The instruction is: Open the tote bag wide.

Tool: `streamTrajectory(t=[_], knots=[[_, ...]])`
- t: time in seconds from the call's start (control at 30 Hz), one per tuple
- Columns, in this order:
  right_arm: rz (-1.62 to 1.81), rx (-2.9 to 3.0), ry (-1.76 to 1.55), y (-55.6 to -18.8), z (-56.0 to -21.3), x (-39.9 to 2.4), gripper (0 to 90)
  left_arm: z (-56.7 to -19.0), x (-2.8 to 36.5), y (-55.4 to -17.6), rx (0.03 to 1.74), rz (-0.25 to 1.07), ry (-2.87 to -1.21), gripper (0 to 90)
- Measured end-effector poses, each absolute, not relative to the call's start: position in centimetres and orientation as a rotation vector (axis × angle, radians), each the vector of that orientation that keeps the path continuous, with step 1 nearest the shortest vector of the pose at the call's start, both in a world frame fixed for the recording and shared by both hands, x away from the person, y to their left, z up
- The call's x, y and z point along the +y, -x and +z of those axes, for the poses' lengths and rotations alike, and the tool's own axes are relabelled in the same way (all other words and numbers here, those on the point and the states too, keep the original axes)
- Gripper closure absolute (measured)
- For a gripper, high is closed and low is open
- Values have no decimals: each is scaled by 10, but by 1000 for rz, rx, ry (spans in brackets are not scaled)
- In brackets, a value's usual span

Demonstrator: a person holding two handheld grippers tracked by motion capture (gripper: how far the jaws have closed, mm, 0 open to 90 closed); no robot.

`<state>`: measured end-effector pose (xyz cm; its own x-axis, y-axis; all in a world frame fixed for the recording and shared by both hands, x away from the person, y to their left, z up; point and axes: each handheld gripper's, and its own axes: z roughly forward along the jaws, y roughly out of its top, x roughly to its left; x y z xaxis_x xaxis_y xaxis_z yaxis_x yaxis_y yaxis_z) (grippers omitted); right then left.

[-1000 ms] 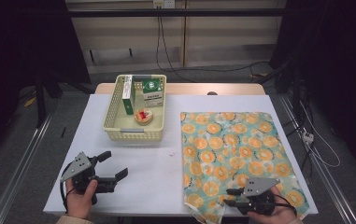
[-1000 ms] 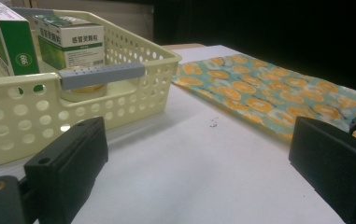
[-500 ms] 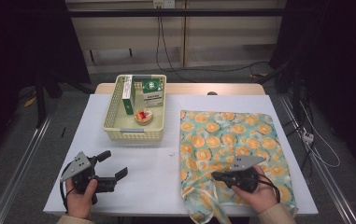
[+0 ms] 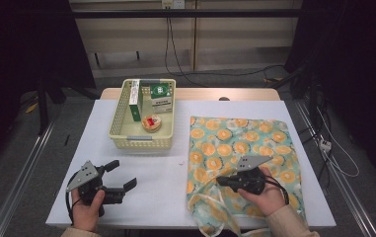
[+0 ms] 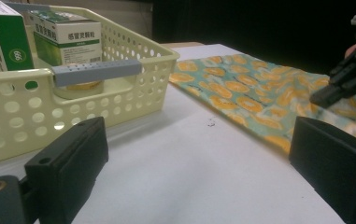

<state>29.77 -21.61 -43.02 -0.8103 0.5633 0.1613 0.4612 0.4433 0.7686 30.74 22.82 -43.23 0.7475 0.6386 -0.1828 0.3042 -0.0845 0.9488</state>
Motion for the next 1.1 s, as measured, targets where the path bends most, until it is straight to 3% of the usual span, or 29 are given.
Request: streamTrajectory(t=[0.07, 0.2, 0.23, 0.4, 0.53, 0.57, 0.6, 0.7, 0.73, 0.77, 0.87, 0.9, 1.1], knots=[[1338, 2574, -891, -293, -432, -210, 559, -432, 227, -307, 751, 326, -1682, 47], [1373, 2531, -896, -284, -431, -194, 276, -432, 224, -308, 750, 324, -1686, 47], [1364, 2542, -878, -281, -432, -186, 229, -432, 224, -308, 748, 326, -1688, 47], [1348, 2653, -744, -273, -446, -154, 201, -432, 226, -308, 751, 326, -1684, 47], [1338, 2690, -661, -268, -451, -130, 207, -431, 228, -308, 756, 329, -1678, 47], [1321, 2695, -647, -267, -452, -126, 227, -431, 228, -308, 756, 329, -1676, 47], [1225, 2712, -586, -265, -455, -121, 327, -431, 228, -308, 757, 330, -1674, 47], [1226, 2701, -575, -264, -459, -122, 356, -431, 228, -308, 755, 328, -1677, 47], [1236, 2688, -591, -264, -459, -123, 467, -432, 228, -308, 757, 327, -1677, 47], [1252, 2700, -555, -263, -457, -126, 792, -432, 228, -308, 756, 326, -1684, 47], [1250, 2700, -555, -263, -457, -125, 822, -431, 226, -308, 755, 325, -1682, 47], [1240, 2703, -557, -264, -457, -126, 892, -431, 226, -307, 754, 324, -1677, 47], [1276, 2699, -666, -273, -455, -130, 900, -431, 227, -308, 754, 327, -1682, 47]])
